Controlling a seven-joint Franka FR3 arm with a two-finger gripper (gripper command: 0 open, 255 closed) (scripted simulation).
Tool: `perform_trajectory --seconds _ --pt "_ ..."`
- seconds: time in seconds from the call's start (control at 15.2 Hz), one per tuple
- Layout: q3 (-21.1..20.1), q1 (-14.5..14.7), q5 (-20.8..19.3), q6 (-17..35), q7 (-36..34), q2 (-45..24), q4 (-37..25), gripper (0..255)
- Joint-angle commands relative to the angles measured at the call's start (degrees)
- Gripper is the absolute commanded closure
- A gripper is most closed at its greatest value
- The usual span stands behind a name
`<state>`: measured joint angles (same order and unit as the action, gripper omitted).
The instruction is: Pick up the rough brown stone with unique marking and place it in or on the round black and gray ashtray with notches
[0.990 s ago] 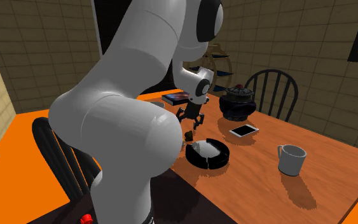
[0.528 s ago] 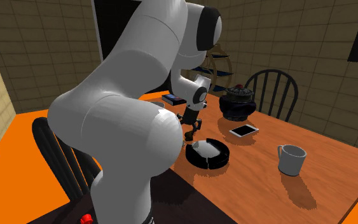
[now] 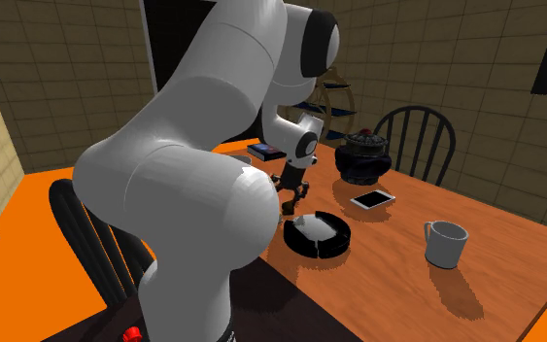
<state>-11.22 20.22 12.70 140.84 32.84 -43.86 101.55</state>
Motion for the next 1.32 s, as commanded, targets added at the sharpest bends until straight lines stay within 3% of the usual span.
perform_trajectory --seconds 0.0,0.53,0.59,0.79,1.25 --pt "-0.25 0.20 0.08 -0.12 0.00 -0.29 0.23 255" --pt "-0.21 0.58 0.00 -0.45 -0.61 0.03 -0.30 255" --pt "-0.21 0.58 0.00 -0.45 -0.61 0.03 -0.30 0" --pt "7.16 8.92 -10.56 -20.65 -8.77 -6.01 -19.23 0" --pt "7.23 9.22 -10.51 -16.81 -8.73 -8.65 -18.05 0"
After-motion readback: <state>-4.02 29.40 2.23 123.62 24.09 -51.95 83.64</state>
